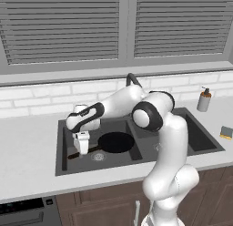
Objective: Pick the pan and sponge and place them into the sink. Then turn on the water.
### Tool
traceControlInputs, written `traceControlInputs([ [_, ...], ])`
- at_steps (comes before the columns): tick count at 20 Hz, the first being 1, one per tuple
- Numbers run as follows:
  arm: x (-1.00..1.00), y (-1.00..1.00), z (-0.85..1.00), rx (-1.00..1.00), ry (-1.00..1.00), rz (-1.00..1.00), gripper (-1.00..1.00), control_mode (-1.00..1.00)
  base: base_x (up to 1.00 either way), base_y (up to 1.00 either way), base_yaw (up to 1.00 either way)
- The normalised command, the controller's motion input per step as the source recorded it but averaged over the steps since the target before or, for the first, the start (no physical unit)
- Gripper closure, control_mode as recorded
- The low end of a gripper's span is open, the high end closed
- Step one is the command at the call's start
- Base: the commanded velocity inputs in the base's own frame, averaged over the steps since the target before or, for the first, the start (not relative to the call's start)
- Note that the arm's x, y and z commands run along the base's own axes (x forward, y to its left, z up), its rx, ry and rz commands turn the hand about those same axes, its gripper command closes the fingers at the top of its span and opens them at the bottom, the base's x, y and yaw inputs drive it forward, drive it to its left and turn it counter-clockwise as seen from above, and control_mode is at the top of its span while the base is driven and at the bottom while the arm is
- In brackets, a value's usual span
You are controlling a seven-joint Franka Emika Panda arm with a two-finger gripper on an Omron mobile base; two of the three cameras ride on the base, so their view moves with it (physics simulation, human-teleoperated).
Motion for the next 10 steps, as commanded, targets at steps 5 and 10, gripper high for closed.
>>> traceControlInputs([
  [5,0.26,0.00,-0.44,-0.04,0.00,0.00,1.00,-1.00,0.00,0.00,0.00],
  [10,0.23,0.00,-0.47,-0.03,0.00,0.00,1.00,-1.00,0.00,0.00,0.00],
])
